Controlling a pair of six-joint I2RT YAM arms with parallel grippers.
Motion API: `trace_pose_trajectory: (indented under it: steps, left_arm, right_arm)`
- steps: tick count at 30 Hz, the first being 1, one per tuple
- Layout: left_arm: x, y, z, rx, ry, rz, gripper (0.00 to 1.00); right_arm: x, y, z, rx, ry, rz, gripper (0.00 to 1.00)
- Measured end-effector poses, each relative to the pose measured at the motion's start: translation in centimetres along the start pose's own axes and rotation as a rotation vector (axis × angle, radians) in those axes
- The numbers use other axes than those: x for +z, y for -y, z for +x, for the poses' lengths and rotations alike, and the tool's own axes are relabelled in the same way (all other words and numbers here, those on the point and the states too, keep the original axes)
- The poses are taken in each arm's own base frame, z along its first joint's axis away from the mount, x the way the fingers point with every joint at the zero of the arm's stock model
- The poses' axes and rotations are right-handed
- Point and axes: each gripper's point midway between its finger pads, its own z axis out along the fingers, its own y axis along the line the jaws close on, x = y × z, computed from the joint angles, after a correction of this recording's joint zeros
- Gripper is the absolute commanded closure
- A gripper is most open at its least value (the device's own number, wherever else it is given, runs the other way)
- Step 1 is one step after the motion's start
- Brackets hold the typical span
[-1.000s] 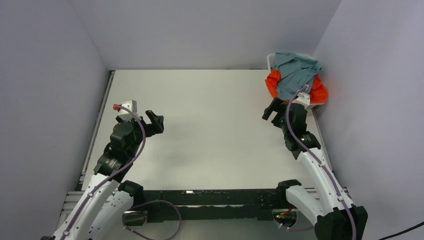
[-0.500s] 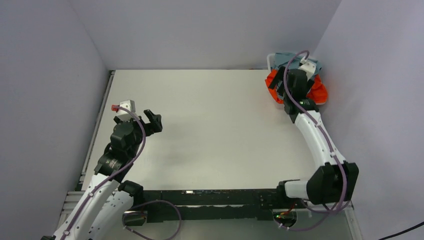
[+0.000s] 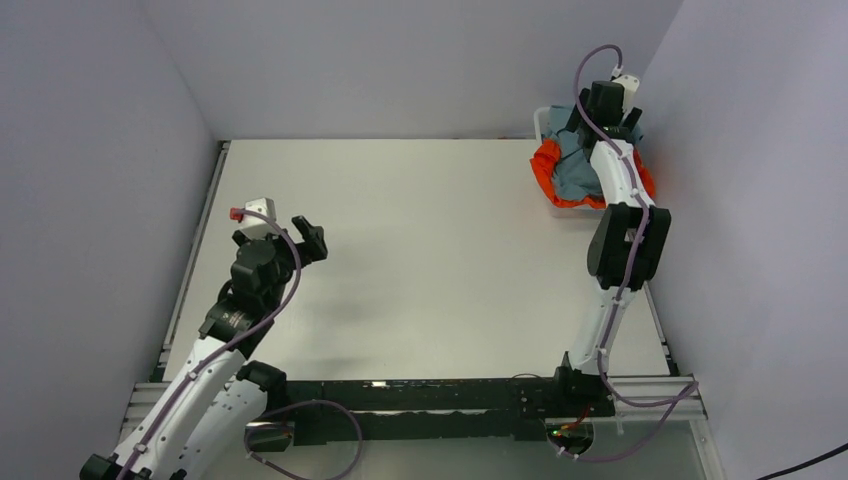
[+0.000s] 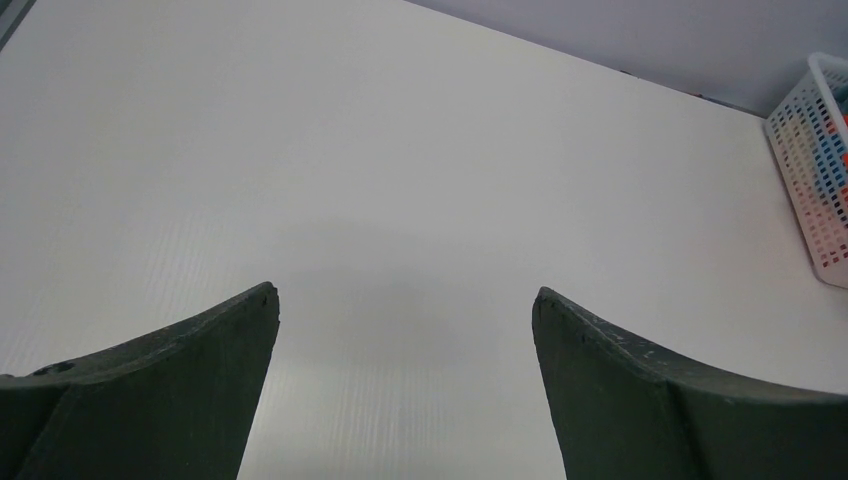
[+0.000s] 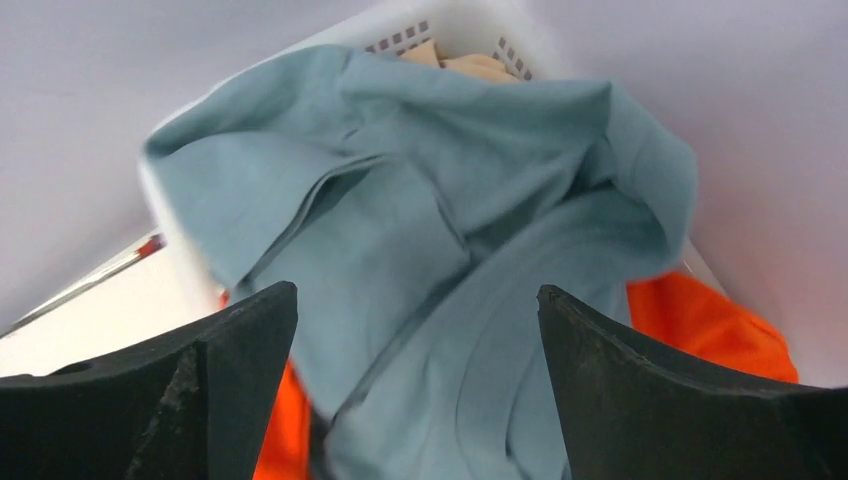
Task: Fold and stack the t-shirts
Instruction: Grab crumpled tshirt from bin with the right arm, then move the tshirt to the center of the board
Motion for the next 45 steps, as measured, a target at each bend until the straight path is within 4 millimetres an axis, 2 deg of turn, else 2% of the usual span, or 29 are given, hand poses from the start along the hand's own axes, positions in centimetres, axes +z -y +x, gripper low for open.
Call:
trace_pose_trajectory:
  steps: [2, 5, 8, 10, 16, 20, 24, 29, 33, 36, 39, 42, 45]
  left_arm:
    - [0.2, 0.0, 0.3, 0.001, -0.004, -0.002, 0.01]
    - [0.6, 0.0, 0.5, 0.004, -0.010, -0.007, 0.01]
    - [0.9, -0.3, 1.0, 0.012, -0.026, -0.022, 0.01]
    - [1.2, -0.4, 1.3, 0.017, -0.038, -0.029, 0.01]
    - [1.3, -0.4, 1.6, 0.020, -0.048, -0.034, 0.01]
    - [1.3, -0.4, 1.6, 0.019, -0.048, -0.031, 0.01]
    - [1.2, -0.3, 1.5, 0.016, -0.044, -0.026, 0.01]
    - [1.0, -0.1, 1.3, 0.010, -0.040, -0.012, 0.01]
    - [1.0, 0.0, 1.3, 0.009, -0.040, -0.006, 0.01]
    - [1.0, 0.1, 1.3, 0.008, -0.041, -0.003, 0.01]
    - [0.9, 0.2, 1.2, 0.003, -0.039, 0.003, 0.01]
    - [0.8, 0.4, 1.2, -0.001, -0.038, 0.013, 0.01]
    - [0.7, 0.6, 1.0, 0.004, -0.034, 0.025, 0.01]
  right_arm:
    - [2.2, 0.1, 0.6, -0.022, -0.012, 0.014, 0.17]
    - [4.8, 0.0, 2.1, -0.061, -0.040, 0.025, 0.37]
    - [6.3, -0.1, 3.8, -0.098, -0.077, 0.034, 0.70]
    - [6.6, 0.0, 4.5, -0.114, -0.093, 0.039, 1.00]
    - [6.3, -0.2, 3.9, -0.120, -0.079, 0.028, 1.00]
    - [5.1, -0.1, 2.0, -0.118, -0.048, 0.031, 1.00]
    - [2.0, 0.4, -2.8, -0.103, 0.047, 0.040, 1.00]
    - [-4.6, 2.1, -12.3, -0.045, 0.275, 0.072, 1.00]
    - [-9.5, 3.1, -18.4, 0.014, 0.440, 0.066, 1.00]
    - [-12.6, 2.9, -21.4, 0.043, 0.522, 0.014, 1.00]
    - [-14.9, 2.1, -23.2, 0.064, 0.570, -0.064, 1.00]
    - [-17.3, 0.5, -24.6, 0.084, 0.592, -0.175, 1.00]
    - [-20.8, -2.7, -24.9, 0.066, 0.581, -0.293, 1.00]
